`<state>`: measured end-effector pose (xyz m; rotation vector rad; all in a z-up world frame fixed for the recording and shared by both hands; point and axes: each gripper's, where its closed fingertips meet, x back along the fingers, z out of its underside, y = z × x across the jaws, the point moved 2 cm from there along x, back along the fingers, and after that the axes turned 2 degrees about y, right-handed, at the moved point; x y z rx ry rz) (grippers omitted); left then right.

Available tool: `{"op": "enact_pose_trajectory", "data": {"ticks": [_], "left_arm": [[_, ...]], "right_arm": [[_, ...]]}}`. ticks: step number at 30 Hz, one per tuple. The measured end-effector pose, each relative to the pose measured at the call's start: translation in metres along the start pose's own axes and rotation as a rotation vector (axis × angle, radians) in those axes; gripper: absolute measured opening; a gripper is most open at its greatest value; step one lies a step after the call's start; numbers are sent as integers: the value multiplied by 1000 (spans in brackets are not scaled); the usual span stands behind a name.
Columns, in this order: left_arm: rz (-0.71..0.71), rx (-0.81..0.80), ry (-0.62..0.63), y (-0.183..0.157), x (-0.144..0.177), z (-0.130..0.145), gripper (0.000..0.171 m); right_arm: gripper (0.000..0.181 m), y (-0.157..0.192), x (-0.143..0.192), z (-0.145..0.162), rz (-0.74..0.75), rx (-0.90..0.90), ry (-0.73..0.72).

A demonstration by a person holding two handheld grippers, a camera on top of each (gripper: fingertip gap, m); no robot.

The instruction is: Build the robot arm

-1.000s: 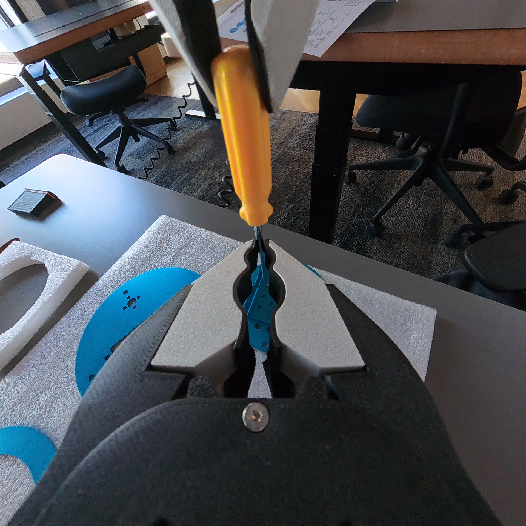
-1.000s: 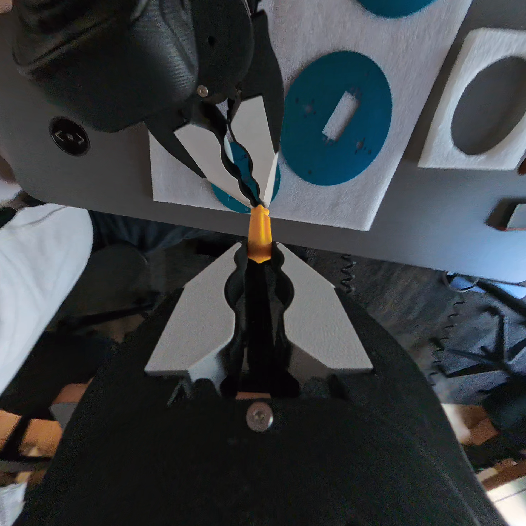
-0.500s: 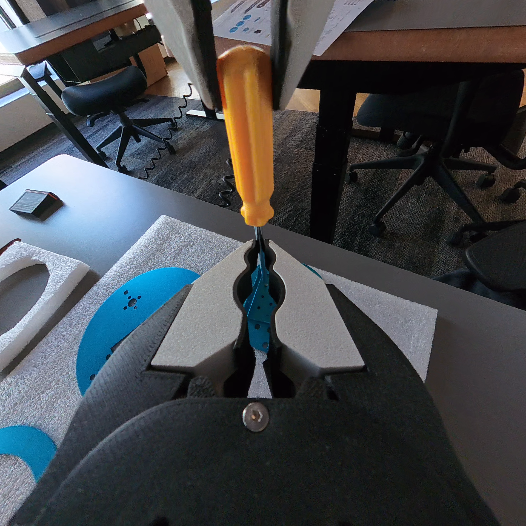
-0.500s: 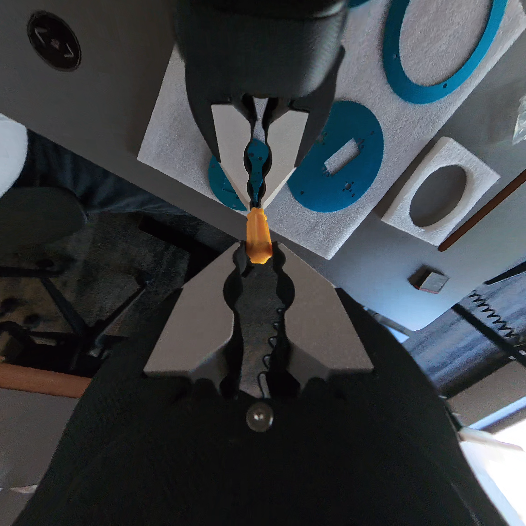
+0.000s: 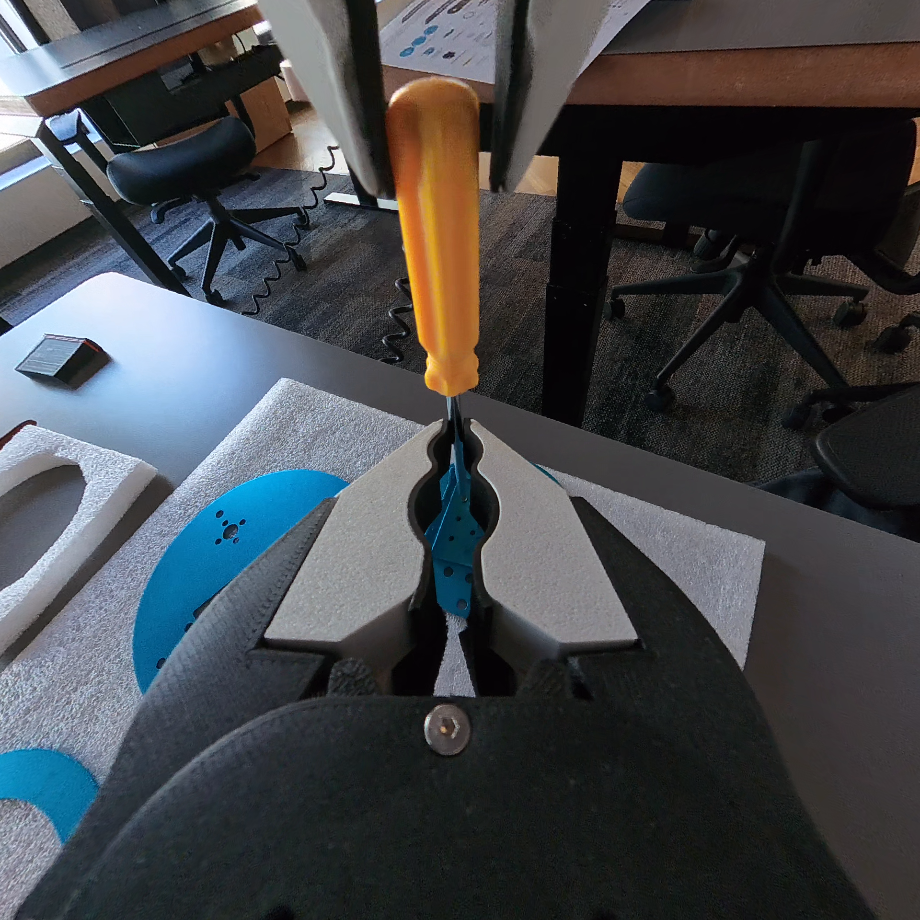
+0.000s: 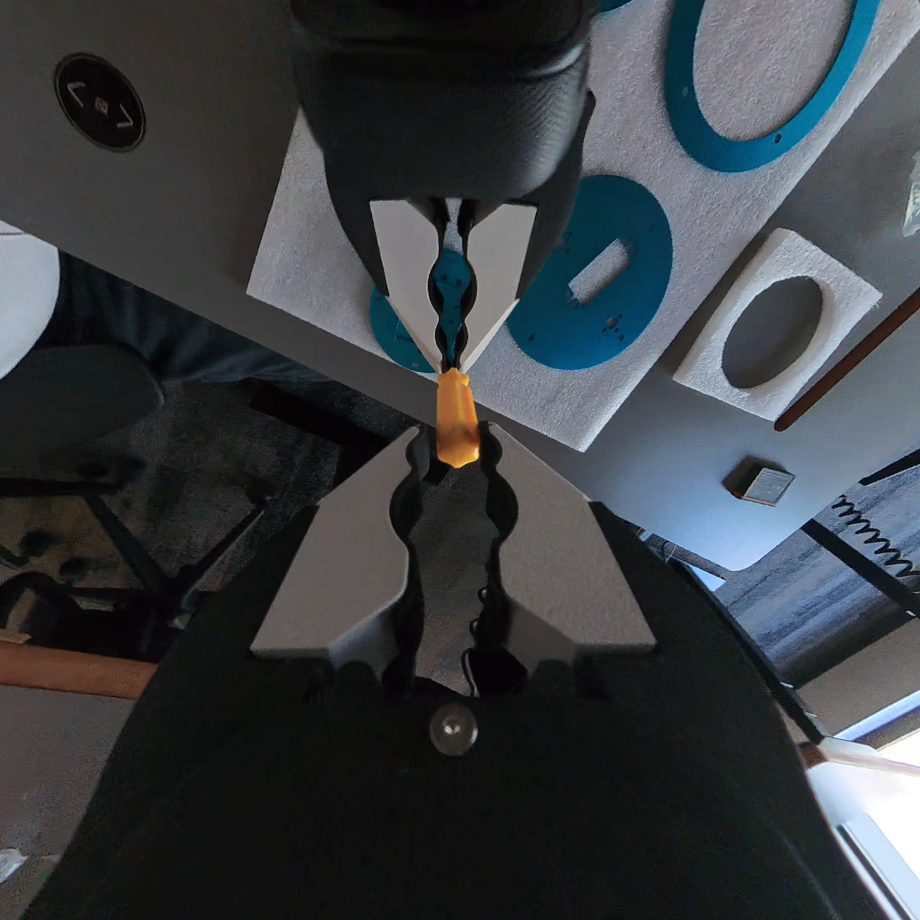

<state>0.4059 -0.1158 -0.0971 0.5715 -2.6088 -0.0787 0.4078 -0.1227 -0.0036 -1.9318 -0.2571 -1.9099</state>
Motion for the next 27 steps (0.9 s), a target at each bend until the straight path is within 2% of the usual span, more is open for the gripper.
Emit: {"op": "enact_pose_trajectory", "data": {"ticks": [4,6,12,14,15,17,23,25,27], "left_arm": [[-4,3,1,1,0,0,3],[-3,5,1,0,0,0,3],[-12,20,3,3,1,1,2],[-6,28,2,3,2,1,2],[2,26,1,3,2,1,2],[0,13,2,1,1,1,2],[5,19,2,2,1,1,2],[3,22,3,2,1,1,2],[9,23,2,1,1,1,2]], "right_arm": [[15,-2,-1,2,28,64,1],[15,-3,-1,2,20,26,15],[16,-14,-2,-2,-86,-393,-13],[15,-16,-2,-5,-102,-440,-50],[16,-12,-1,-6,-124,-396,-51],[33,-7,0,-8,-109,-231,-68],[23,-6,1,2,32,172,-22],[16,-8,-1,3,69,204,-18],[15,-6,0,3,23,141,-19]]}}
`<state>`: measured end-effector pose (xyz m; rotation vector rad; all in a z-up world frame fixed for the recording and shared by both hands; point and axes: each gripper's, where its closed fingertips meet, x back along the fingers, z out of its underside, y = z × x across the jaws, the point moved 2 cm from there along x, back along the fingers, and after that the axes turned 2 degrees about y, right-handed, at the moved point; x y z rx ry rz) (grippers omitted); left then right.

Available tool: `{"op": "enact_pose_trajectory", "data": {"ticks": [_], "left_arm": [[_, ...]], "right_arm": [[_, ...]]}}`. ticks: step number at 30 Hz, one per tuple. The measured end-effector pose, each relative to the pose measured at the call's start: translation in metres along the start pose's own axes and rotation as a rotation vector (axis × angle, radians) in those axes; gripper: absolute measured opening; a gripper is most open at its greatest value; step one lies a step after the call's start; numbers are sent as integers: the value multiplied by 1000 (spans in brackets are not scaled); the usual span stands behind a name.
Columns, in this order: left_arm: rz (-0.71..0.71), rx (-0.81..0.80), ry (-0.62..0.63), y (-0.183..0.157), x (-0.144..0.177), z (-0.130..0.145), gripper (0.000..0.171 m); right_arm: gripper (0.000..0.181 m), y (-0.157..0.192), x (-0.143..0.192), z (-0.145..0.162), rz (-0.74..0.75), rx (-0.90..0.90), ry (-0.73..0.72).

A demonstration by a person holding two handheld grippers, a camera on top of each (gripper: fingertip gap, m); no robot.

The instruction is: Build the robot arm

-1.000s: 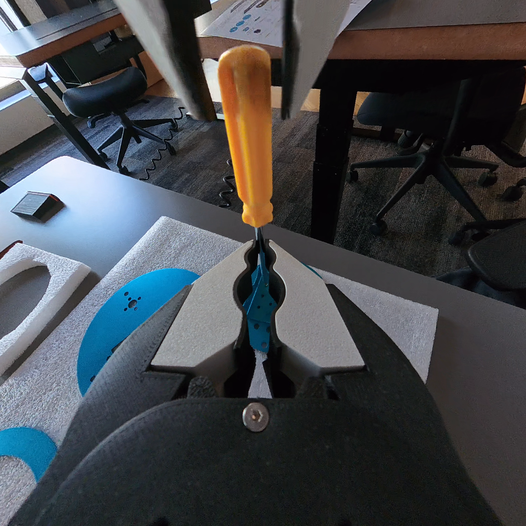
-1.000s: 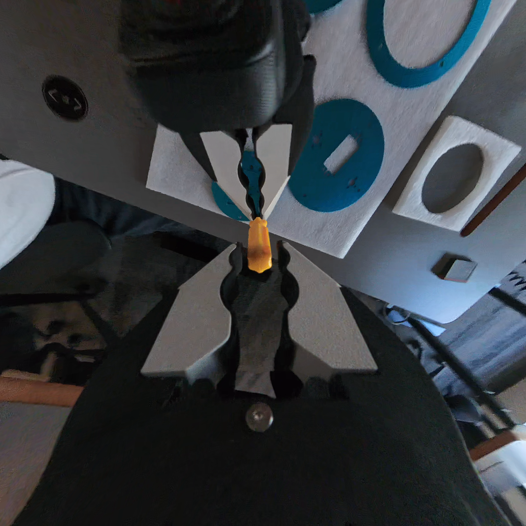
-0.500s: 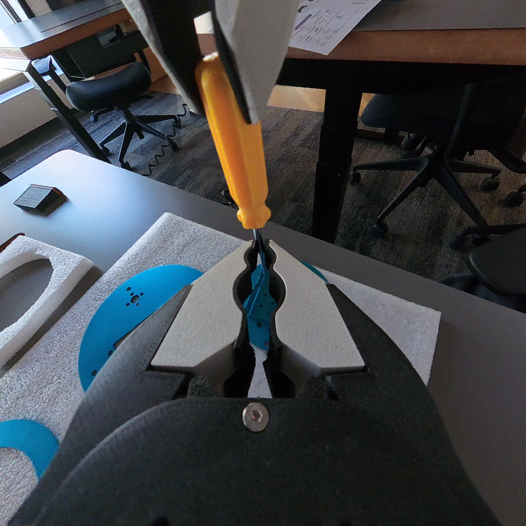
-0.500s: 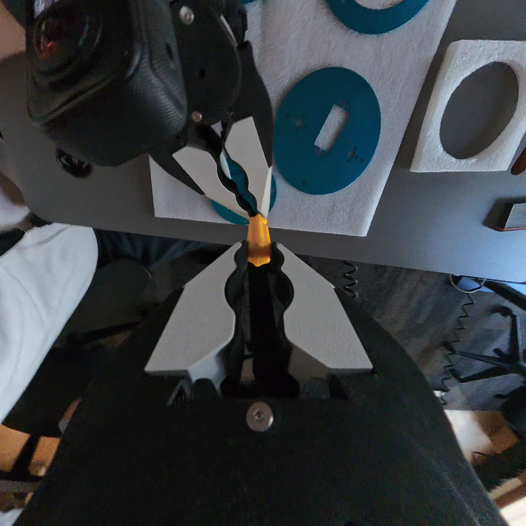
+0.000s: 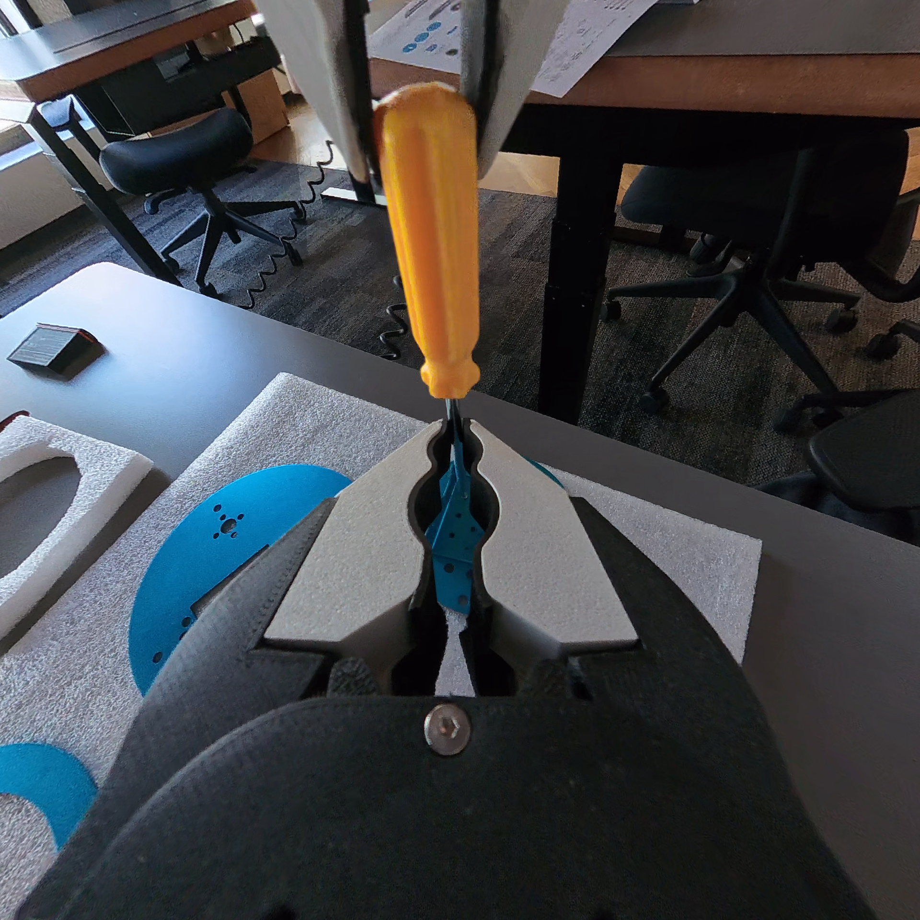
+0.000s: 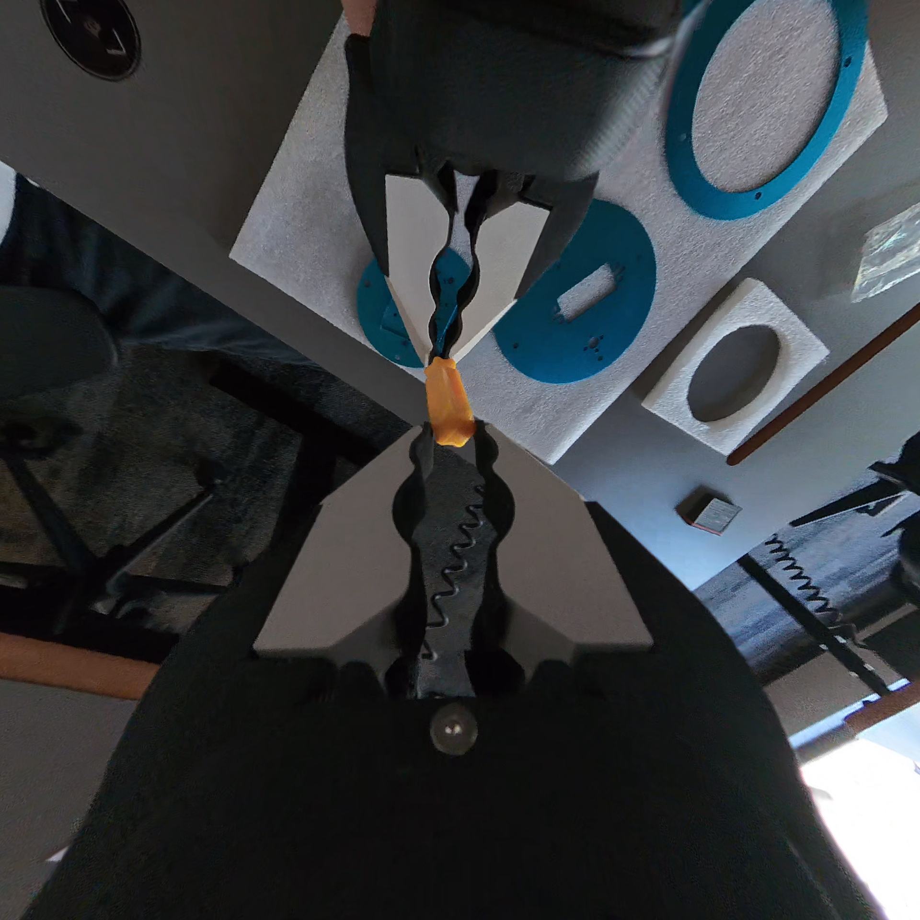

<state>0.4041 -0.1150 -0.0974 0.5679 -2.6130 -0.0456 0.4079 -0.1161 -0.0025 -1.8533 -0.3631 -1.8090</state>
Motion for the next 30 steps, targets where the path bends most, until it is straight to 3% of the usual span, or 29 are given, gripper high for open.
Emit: {"op": "enact_pose_trajectory", "data": {"ticks": [6,8,10,12,15,30], "left_arm": [[-12,8,4,2,-1,0,2],[-8,2,3,1,-1,0,2],[-15,-4,9,1,-1,1,2],[-15,-9,14,1,-2,1,2],[-16,-8,13,1,-1,1,2],[-21,-4,-22,2,5,-5,2]], "right_arm": [[16,-5,-1,5,-105,-496,39],[16,-2,-1,6,-132,-559,41],[17,0,0,0,-123,-427,18],[34,-1,2,-1,-41,-228,14],[26,2,2,-2,10,-64,18],[16,-1,9,-4,-1,-112,-46]]}}
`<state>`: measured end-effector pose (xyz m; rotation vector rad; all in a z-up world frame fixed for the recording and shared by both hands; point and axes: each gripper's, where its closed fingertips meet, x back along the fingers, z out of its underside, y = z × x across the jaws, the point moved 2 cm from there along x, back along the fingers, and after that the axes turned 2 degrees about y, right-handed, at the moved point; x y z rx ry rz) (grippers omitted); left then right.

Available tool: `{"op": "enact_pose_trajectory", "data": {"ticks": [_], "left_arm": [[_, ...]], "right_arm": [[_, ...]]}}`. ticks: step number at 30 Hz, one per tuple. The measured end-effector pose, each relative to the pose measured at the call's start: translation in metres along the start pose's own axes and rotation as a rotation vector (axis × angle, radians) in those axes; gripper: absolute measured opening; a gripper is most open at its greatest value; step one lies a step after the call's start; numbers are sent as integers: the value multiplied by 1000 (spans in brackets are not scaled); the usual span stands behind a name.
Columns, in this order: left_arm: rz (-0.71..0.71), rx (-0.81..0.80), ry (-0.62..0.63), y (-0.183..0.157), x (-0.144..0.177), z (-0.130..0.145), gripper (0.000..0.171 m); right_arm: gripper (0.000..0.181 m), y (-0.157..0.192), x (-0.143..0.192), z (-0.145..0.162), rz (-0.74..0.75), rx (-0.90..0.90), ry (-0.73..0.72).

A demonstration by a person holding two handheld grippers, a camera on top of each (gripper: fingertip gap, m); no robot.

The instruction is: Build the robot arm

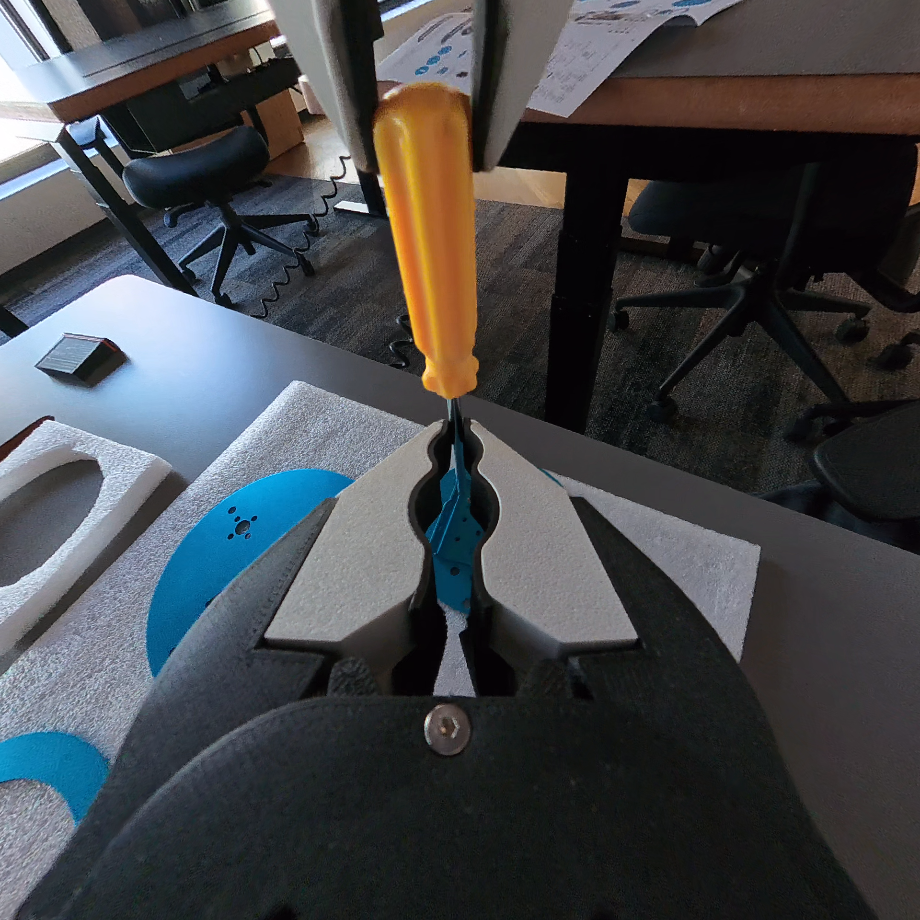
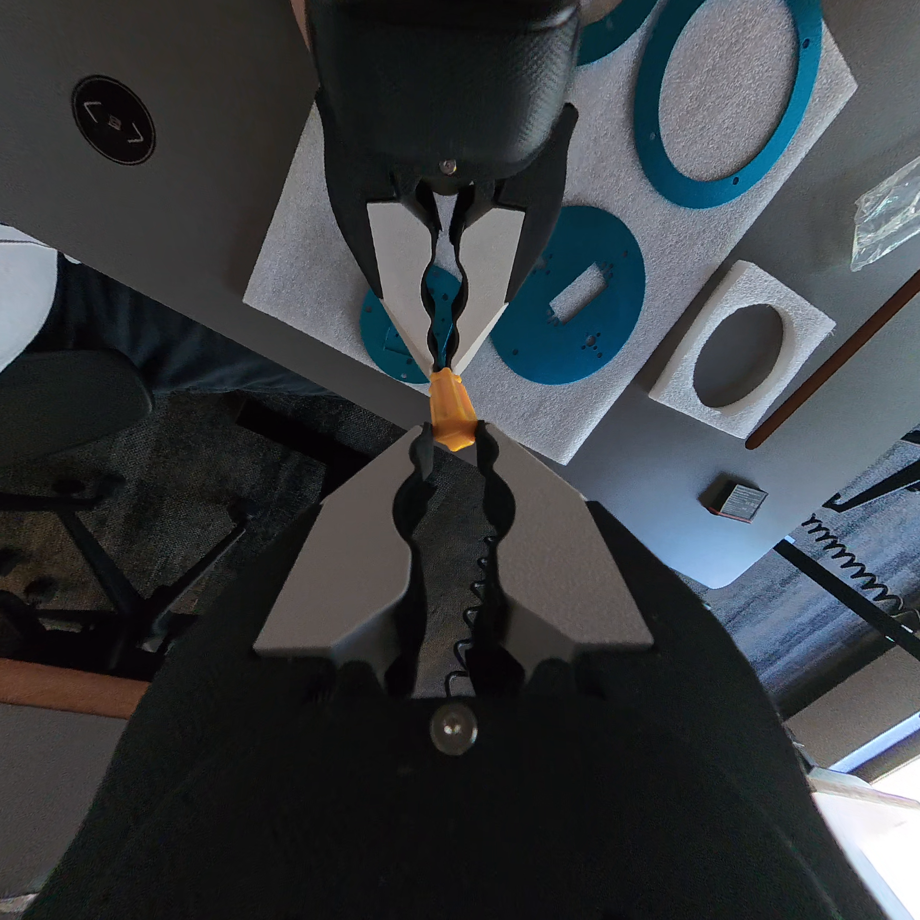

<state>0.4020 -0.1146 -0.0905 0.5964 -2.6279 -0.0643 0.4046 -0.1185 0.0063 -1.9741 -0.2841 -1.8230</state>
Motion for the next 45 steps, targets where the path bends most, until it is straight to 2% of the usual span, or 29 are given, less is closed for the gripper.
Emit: {"op": "enact_pose_trajectory", "data": {"ticks": [16,45], "left_arm": [[19,18,7,1,-1,3,2],[35,26,20,-1,-4,5,3]], "right_arm": [[16,-6,-4,3,-48,-117,-23],[16,-4,-7,7,-72,-134,-1]]}}
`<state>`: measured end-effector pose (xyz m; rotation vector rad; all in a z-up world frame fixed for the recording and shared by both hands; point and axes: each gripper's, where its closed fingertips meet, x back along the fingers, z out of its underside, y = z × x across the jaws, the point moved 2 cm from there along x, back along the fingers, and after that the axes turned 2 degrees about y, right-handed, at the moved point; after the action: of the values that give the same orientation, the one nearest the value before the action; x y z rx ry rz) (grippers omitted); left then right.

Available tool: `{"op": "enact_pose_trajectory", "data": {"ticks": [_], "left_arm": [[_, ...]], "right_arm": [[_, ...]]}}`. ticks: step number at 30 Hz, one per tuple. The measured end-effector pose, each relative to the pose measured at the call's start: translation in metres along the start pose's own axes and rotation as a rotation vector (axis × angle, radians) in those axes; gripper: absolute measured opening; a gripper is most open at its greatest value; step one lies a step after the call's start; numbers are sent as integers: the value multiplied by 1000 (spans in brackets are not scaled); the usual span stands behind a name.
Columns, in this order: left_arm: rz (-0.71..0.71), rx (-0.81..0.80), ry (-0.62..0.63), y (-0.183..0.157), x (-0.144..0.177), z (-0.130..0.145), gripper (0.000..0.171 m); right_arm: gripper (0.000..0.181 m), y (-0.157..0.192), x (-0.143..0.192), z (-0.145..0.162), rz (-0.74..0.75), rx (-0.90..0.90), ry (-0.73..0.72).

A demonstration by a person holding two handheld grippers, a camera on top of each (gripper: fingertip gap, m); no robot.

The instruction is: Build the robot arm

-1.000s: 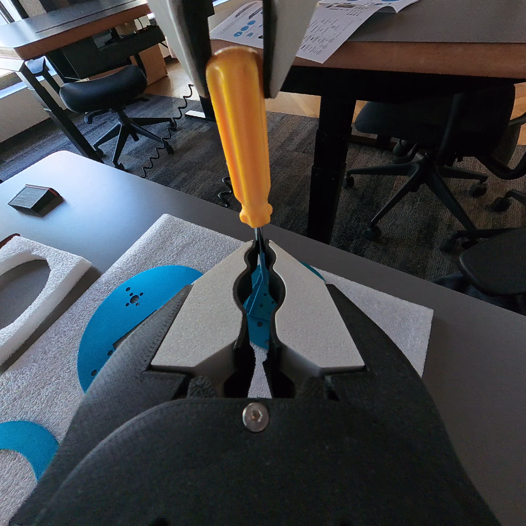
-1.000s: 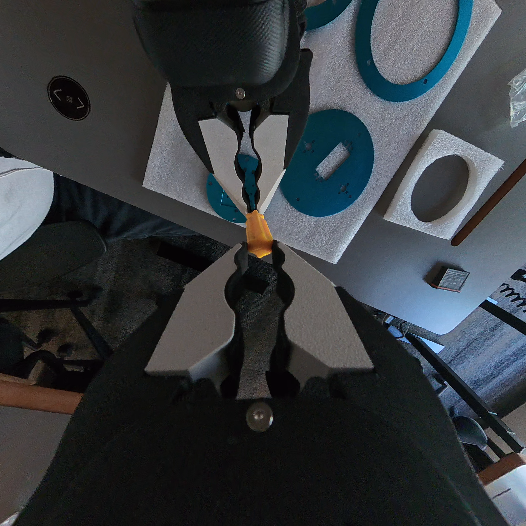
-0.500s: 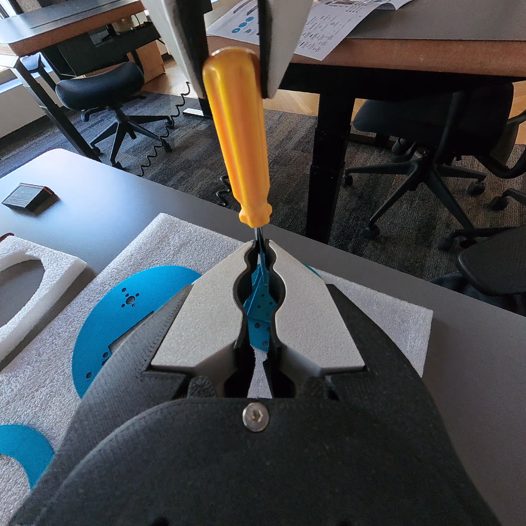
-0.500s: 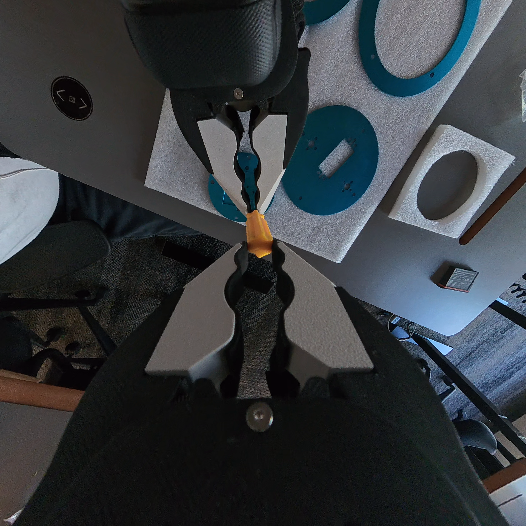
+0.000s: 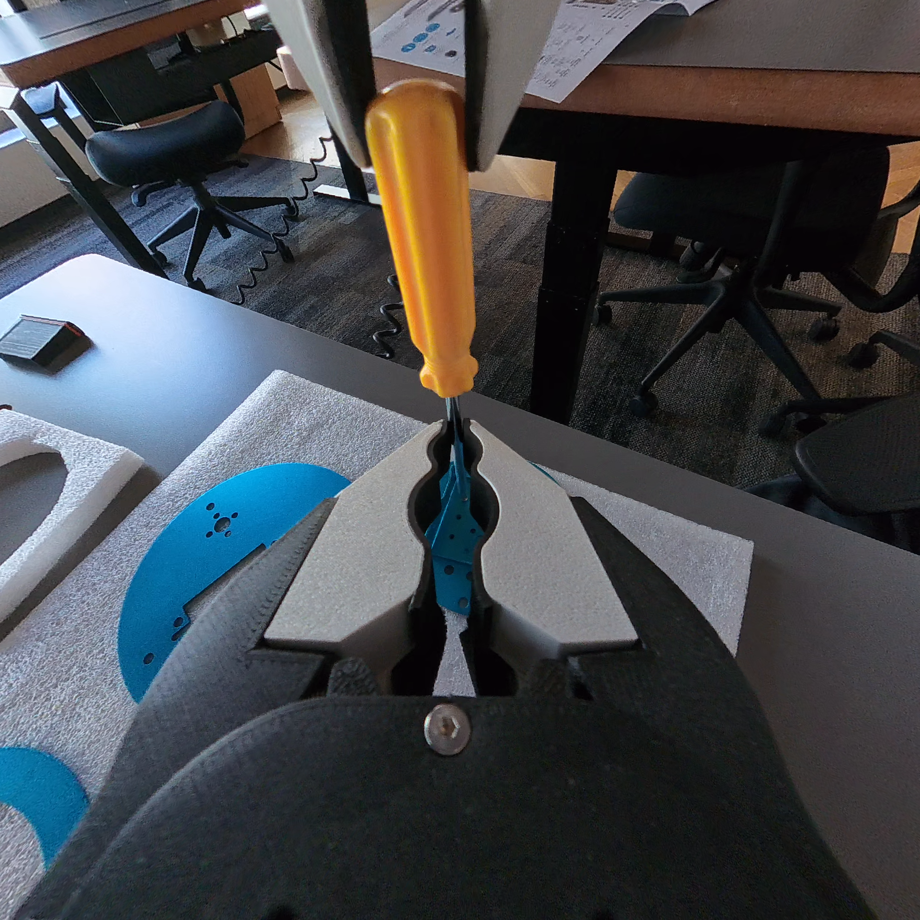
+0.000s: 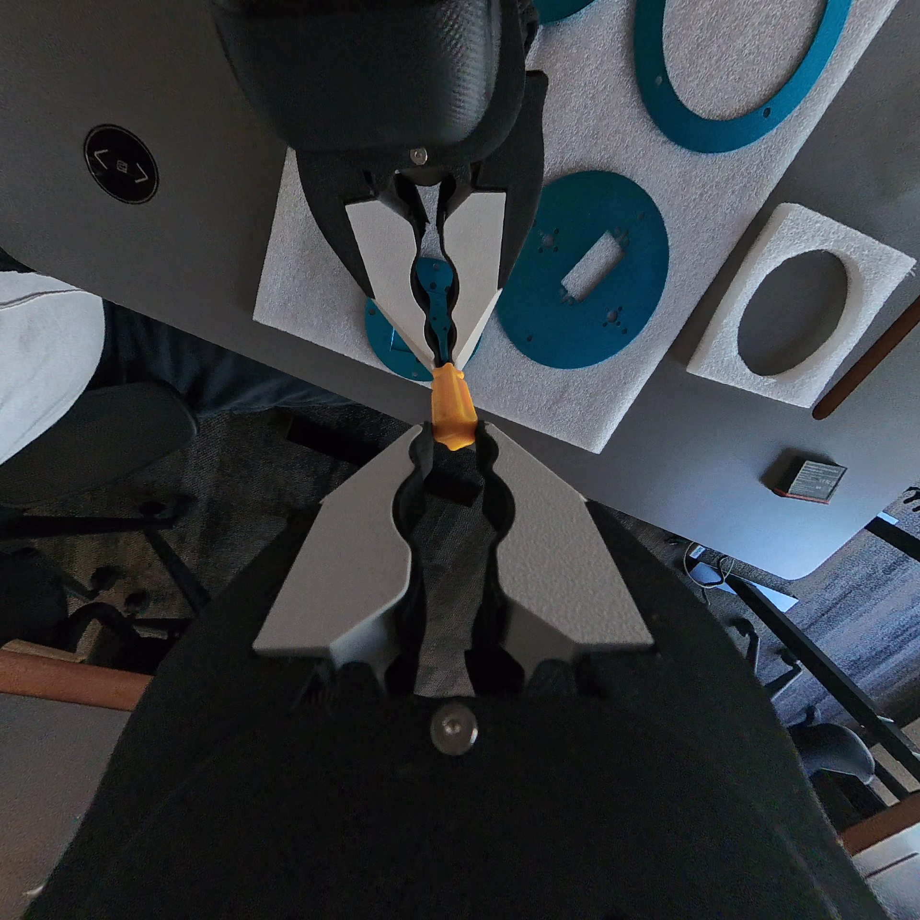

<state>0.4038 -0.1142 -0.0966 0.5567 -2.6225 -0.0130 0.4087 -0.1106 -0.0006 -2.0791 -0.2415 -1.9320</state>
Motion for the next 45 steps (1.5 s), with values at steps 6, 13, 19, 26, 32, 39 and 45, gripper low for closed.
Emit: {"op": "enact_pose_trajectory", "data": {"ticks": [6,13,19,26,32,39,45], "left_arm": [[-8,-2,3,1,0,0,3],[-11,-14,4,0,-1,0,2],[4,-10,3,-1,-1,0,3],[7,-9,5,-1,-1,0,3],[-7,-13,6,0,-1,0,2],[-8,-17,5,-1,-1,0,2],[-1,-18,7,-2,-2,0,2]], "right_arm": [[16,0,-1,-3,6,-147,25],[17,3,-1,-3,-32,-293,37],[30,7,-6,3,9,171,65],[16,4,-5,-3,1,197,19],[16,0,-5,2,-44,-133,71],[16,1,-4,-3,23,-24,55],[15,5,-3,-6,23,51,73]]}}
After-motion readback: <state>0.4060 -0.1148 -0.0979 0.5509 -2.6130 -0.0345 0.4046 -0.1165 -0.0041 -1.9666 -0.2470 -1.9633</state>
